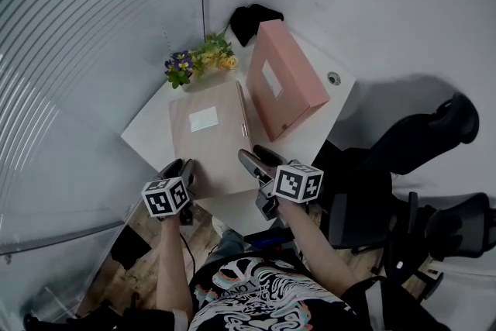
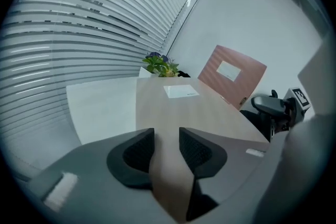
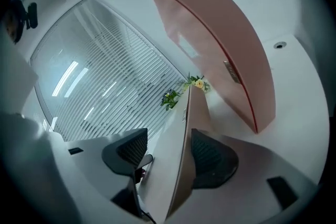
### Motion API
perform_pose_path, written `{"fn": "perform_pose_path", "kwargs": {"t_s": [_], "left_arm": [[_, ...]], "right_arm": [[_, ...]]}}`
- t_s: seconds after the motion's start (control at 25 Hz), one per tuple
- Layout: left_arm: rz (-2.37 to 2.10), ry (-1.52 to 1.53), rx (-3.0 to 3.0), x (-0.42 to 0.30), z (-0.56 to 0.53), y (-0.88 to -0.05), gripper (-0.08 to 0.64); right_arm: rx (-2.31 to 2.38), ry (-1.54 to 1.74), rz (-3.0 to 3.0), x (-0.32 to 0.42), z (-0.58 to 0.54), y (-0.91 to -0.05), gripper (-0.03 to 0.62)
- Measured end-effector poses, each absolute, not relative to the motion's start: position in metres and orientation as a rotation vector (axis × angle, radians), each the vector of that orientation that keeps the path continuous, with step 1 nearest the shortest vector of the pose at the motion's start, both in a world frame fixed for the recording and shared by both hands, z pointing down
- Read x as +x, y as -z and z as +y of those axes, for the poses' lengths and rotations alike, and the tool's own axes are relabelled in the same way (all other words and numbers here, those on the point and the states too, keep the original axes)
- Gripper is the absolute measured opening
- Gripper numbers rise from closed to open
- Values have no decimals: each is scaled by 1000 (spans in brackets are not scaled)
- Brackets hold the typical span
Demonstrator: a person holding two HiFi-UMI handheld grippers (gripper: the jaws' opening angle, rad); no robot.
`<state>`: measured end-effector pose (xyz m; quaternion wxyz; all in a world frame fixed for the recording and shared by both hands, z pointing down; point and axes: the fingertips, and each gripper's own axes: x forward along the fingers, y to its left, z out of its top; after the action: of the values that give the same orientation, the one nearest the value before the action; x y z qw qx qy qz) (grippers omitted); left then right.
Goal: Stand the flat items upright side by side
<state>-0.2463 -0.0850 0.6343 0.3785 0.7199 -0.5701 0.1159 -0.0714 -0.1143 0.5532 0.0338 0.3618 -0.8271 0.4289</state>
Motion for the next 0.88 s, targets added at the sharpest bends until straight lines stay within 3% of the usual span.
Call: {"fn": "perform_pose_path", "kwargs": {"t_s": [0.12, 0.28, 0.44, 0.6, 0.88], "left_arm": [[-1464, -367, 1873, -239, -86, -634, 164], [-1456, -457, 1892, -229, -87, -636, 164], [-1435, -511, 1917, -227, -86, -635, 167], [-1420, -667, 1987, -220, -84, -634, 195], [-1420, -826, 2038, -213, -89, -638, 225]], "right_arm": [[1136, -1364, -2503, -64, -118, -580, 254], [1161, -1479, -2398, -55, -122, -623, 302], [1143, -1515, -2391, -48, -123, -636, 255], [1085, -1443, -2305, -42, -114, -662, 350], [1028, -1493, -2270, -44, -108, -675, 356]]}}
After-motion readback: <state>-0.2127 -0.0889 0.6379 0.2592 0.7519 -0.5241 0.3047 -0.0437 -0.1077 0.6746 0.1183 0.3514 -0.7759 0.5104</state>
